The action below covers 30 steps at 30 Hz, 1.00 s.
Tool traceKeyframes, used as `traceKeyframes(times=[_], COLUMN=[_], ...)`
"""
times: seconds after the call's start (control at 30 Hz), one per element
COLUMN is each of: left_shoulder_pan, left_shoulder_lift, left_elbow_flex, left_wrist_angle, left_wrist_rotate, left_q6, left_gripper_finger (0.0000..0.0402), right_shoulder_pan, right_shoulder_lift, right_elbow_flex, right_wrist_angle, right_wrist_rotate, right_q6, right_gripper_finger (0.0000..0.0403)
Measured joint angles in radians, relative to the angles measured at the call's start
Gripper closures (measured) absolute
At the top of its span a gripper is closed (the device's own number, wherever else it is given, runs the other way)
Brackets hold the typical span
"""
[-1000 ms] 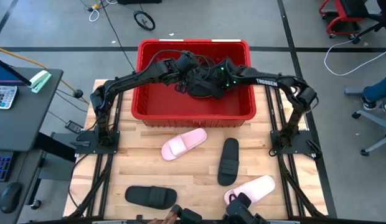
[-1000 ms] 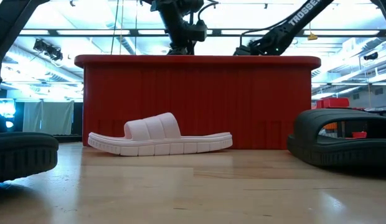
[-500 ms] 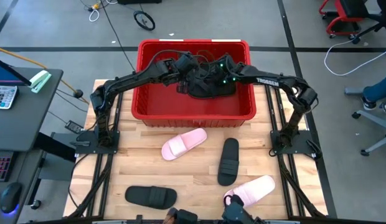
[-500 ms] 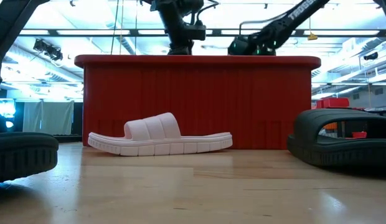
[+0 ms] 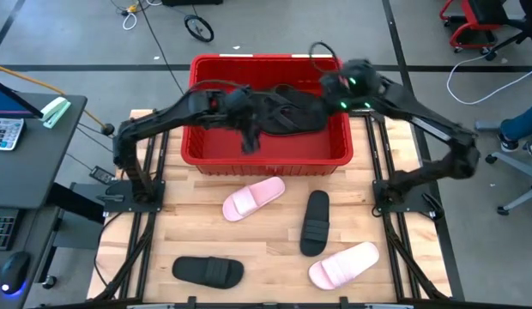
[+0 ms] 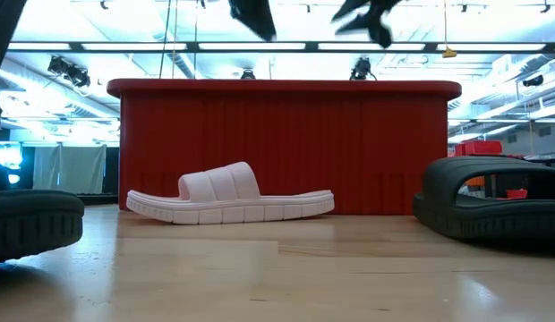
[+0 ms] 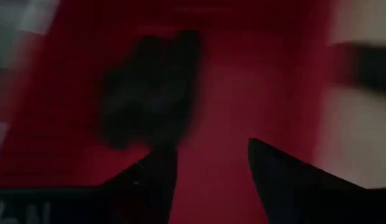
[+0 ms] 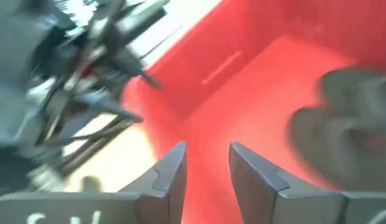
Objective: Pick and place slides into bin
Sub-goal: Put the right black slide into the red bin
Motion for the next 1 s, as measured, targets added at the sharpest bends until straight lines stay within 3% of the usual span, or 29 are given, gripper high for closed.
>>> traceKeyframes(times=[0.07,0.17,0.33,0.5,0.77,1.0], left_shoulder_pan=[-0.024,-0.071,-0.161,-0.261,-0.416,-0.472], left_shoulder_lift=[-0.019,-0.036,-0.034,-0.006,0.041,0.085], left_elbow_flex=[0.013,0.01,0.01,0.007,0.007,0.007], left_wrist_angle=[-0.028,-0.046,-0.175,-0.293,-0.237,-0.242], left_wrist_rotate=[0.132,0.224,0.232,0.232,0.231,0.228], left_q6=[-0.098,-0.235,-0.328,-0.495,-0.707,-0.787], left_gripper_finger=[0.021,0.0216,0.0224,0.0232,0.0244,0.0255], right_shoulder_pan=[0.089,0.265,0.576,0.793,0.965,0.968], right_shoulder_lift=[-0.064,-0.132,-0.181,-0.165,-0.069,0.018], right_elbow_flex=[-0.015,-0.048,-0.139,-0.242,-0.424,-0.544], right_wrist_angle=[-0.061,-0.114,-0.113,-0.109,-0.093,-0.057], right_wrist_rotate=[-0.002,0.048,0.194,0.297,0.293,0.292], right_q6=[0.036,0.09,0.208,0.331,0.436,0.317], right_gripper_finger=[0.0282,0.0284,0.0284,0.0284,0.0284,0.0283])
